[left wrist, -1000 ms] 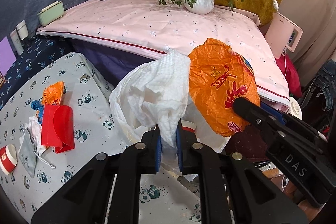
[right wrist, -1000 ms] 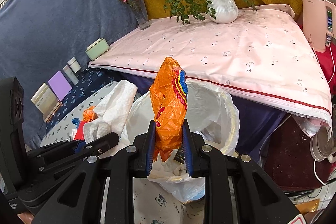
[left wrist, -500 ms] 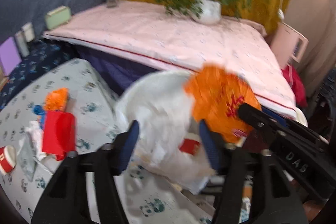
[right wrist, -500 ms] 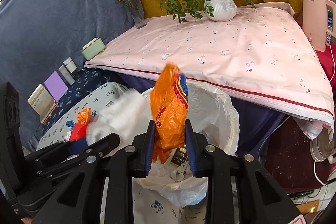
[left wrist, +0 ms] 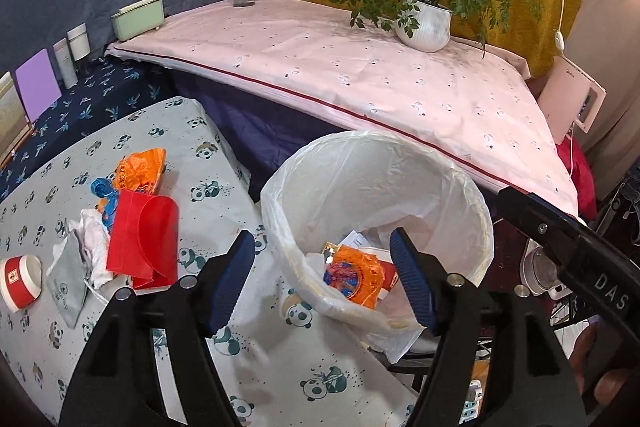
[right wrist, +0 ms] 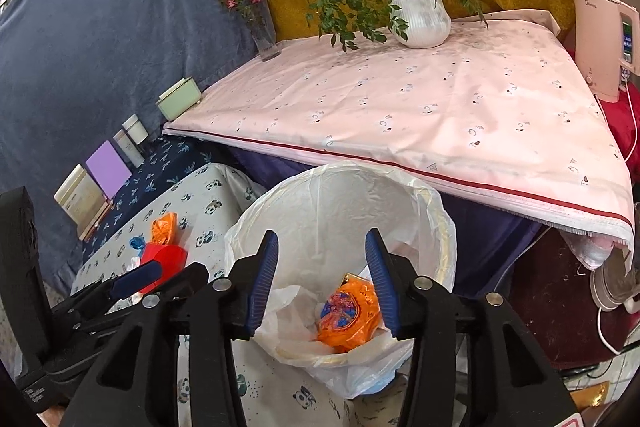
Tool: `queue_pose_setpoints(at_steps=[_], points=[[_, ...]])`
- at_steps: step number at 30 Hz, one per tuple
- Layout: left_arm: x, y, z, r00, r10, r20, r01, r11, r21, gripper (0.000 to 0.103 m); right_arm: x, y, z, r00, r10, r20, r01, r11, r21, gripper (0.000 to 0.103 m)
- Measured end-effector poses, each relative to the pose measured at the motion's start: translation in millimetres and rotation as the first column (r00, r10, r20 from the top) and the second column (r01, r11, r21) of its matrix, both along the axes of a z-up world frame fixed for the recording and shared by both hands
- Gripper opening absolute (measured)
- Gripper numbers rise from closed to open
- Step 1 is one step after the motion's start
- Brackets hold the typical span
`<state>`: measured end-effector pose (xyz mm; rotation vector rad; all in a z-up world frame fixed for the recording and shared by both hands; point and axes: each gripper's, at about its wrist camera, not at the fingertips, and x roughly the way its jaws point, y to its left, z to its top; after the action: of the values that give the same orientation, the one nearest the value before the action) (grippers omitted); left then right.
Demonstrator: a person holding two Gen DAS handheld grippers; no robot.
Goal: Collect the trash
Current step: 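Move both grippers back over the table toward the grey pouch and red bag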
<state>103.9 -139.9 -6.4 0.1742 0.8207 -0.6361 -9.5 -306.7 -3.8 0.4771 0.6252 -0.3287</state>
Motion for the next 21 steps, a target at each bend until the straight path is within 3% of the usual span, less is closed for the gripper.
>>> queue_pose_setpoints(at_steps=[11, 21], points=[[6.0, 44.4, 2.0, 0.995, 0.089, -0.040, -0.090, 0.996, -0.021, 0.071, 5.0, 31.4, 13.4, 0.999, 0.052, 0.012, -0.051, 0.998, -0.030, 0.054], [17.8, 105.0, -4.8, 0.975, 0.209, -0.077, -0.212, 0.977, -0.027, 0.072, 23.4, 77.3, 16.3, 0.990, 0.143, 0.000, -0.143, 0.989, -0.048, 0.056]])
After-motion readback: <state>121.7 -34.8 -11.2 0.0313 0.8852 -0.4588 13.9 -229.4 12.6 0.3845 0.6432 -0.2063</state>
